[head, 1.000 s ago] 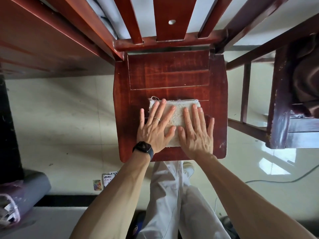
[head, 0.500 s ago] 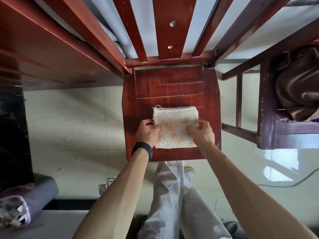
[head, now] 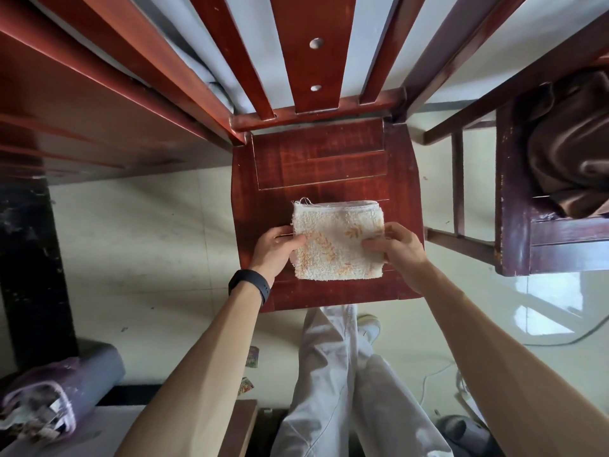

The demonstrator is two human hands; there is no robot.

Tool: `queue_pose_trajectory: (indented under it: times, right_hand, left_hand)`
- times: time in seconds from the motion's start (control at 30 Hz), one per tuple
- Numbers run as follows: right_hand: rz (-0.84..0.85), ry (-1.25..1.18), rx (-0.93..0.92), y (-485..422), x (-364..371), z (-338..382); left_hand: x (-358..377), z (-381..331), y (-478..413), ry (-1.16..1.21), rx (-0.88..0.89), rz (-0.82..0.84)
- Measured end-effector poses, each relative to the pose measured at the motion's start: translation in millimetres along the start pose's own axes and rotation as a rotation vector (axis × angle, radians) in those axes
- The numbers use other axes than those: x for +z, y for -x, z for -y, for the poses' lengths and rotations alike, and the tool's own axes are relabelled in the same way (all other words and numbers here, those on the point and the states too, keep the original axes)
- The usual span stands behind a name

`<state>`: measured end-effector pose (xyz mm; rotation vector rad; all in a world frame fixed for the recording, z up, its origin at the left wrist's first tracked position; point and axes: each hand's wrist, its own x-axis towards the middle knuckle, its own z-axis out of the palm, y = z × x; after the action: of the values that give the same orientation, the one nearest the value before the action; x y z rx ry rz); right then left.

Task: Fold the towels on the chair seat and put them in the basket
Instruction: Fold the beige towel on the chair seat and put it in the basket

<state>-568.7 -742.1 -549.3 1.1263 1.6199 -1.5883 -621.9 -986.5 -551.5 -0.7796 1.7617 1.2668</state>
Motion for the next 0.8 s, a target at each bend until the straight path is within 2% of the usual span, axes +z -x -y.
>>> queue_pose_trajectory:
  times: [0.1, 0.3, 0.5, 0.67, 0.8]
  right_hand:
    - [0.066, -0.040, -0.023, 14, -11, 3]
    - [0.164, -0.165, -0.083, 76, -40, 28]
    - [0.015, -0.299, -0.218, 167, -85, 62]
    - [-0.107, -0.402, -0.363, 264, -152, 77]
    - [-0.243, -0.466, -0.489, 353, -220, 57]
  left_hand:
    - [-5, -7, 7, 0.027, 0.014, 0.109]
    - [-1, -36, 48, 0.086, 0.035, 0.215]
    - [32, -102, 123, 0.036, 0.146, 0.230]
    - [88, -162, 203, -0.093, 0.299, 0.379]
    - [153, -201, 286, -0.242, 0.479, 0.490]
